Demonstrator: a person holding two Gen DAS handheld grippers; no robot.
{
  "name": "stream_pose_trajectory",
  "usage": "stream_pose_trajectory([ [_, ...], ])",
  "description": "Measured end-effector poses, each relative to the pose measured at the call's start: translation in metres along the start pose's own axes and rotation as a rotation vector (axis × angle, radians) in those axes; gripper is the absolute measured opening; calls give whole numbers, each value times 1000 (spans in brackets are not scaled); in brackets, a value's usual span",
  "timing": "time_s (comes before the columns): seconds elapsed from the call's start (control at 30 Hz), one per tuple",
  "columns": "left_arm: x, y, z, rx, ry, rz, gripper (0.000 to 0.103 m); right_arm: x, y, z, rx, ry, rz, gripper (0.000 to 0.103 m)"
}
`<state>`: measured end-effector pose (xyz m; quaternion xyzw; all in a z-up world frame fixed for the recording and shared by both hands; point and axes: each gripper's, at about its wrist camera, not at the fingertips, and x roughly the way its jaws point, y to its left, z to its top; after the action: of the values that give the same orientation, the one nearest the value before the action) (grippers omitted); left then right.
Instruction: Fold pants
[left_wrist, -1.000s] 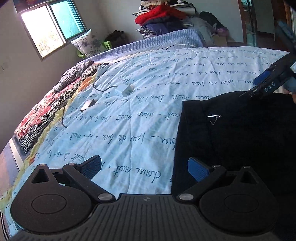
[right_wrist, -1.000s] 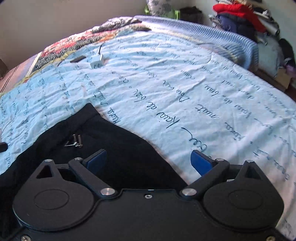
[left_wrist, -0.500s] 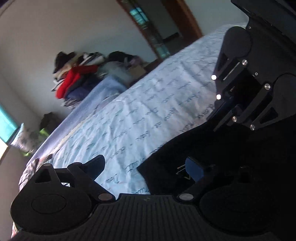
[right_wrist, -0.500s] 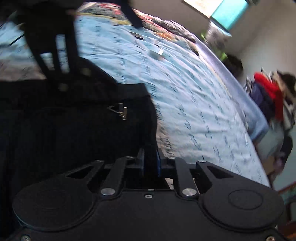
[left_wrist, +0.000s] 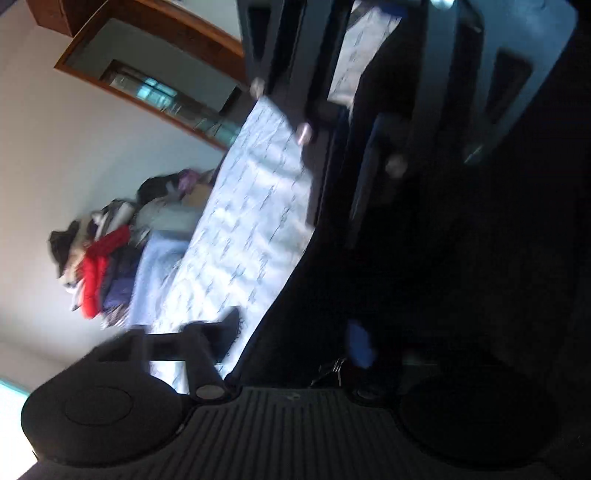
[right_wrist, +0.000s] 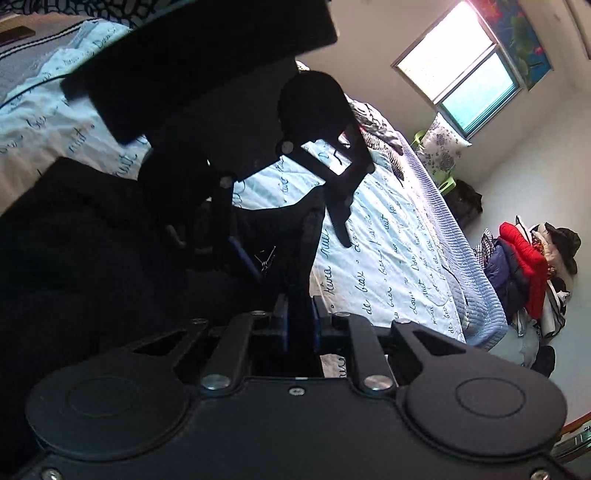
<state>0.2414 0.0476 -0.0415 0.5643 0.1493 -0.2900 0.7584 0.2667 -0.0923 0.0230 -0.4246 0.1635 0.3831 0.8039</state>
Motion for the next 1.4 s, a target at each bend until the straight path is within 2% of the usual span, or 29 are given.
stream_pose_trajectory([
  [0.17,-34,-13,-13,-112,55,9,16,-15,21,0,88,-32,31,13],
  [0.27,-70,-34,-27,-116,53,-2,15,-31,45,3,136,-62,103,13],
  [0.43,-124,-71,-49,-145,69,-64,15,-50,88,7,215,-86,262,13],
  [0.57,-142,-92,-60,-149,98,-93,15,-52,117,8,227,-69,334,13],
  [0.67,-141,-100,-65,-157,135,-92,19,-48,132,7,234,-52,329,13],
  [0.77,-150,-89,-71,-217,143,-138,30,-41,136,5,252,-34,320,13],
  [0.87,-163,-71,-74,-289,126,-199,44,-51,137,-1,311,-61,302,14],
  [0.97,-178,-57,-78,-361,91,-204,47,-72,149,-11,371,-75,275,14],
  [1.03,-184,-52,-72,-439,71,-198,49,-86,155,-19,414,-50,236,23],
  [1.07,-182,-49,-67,-484,66,-194,51,-95,156,-24,448,-42,213,28],
  [1.13,-169,-38,-49,-590,45,-191,53,-118,156,-39,551,-27,179,46],
  [1.23,-153,-36,-26,-735,31,-212,55,-156,162,-70,731,55,169,47],
  [1.3,-137,-37,-4,-798,17,-264,55,-184,166,-91,840,104,188,47],
  [1.33,-134,-40,4,-818,3,-289,55,-200,168,-100,893,101,176,47],
  [1.4,-141,-53,22,-815,-47,-345,55,-231,161,-116,1015,72,88,47],
])
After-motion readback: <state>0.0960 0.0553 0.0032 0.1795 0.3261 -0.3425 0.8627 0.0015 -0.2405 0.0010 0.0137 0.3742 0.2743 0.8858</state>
